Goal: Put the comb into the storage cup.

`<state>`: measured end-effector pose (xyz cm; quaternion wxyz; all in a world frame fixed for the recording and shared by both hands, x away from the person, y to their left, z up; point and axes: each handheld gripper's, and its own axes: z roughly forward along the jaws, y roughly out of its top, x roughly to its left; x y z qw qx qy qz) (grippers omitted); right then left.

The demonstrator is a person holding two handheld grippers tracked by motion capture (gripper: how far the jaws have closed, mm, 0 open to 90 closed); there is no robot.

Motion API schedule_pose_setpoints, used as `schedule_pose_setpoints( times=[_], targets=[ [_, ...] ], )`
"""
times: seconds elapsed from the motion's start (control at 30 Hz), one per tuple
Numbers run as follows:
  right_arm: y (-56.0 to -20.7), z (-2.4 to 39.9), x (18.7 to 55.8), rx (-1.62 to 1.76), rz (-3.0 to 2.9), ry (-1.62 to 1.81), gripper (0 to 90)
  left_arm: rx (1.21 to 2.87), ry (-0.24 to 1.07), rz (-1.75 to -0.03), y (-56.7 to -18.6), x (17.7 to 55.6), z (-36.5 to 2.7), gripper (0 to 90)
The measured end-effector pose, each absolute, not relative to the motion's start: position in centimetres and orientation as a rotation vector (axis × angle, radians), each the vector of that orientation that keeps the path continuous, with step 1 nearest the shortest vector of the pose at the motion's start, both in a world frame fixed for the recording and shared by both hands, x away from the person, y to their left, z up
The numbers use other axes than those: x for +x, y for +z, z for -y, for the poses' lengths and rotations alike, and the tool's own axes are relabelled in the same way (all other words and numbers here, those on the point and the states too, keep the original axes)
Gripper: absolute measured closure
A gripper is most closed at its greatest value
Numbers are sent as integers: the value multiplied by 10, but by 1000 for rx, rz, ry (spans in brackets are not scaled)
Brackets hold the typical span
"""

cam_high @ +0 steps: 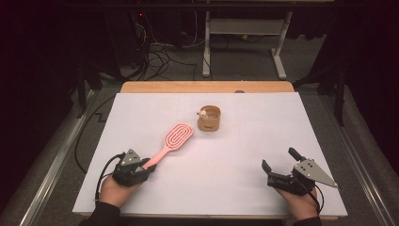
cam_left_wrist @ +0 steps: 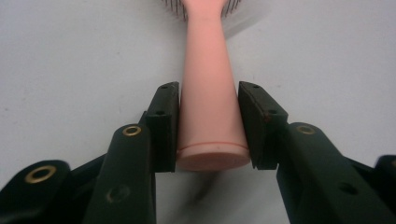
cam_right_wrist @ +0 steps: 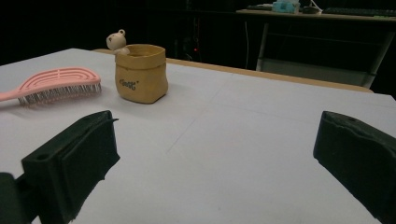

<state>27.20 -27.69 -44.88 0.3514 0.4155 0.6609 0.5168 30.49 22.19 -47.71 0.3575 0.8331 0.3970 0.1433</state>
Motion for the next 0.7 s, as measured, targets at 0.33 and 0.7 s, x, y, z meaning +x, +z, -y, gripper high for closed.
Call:
schedule_pose_setpoints(
  times=[0.33, 0.7],
  targets=[
    [-449, 277, 272, 1078, -1710, 1342, 3, 2134, 382, -1030, -474, 288, -229, 595],
    [-449, 277, 271, 1077, -1712, 1344, 3, 2137, 405, -1056, -474, 255, -244, 595]
  ],
)
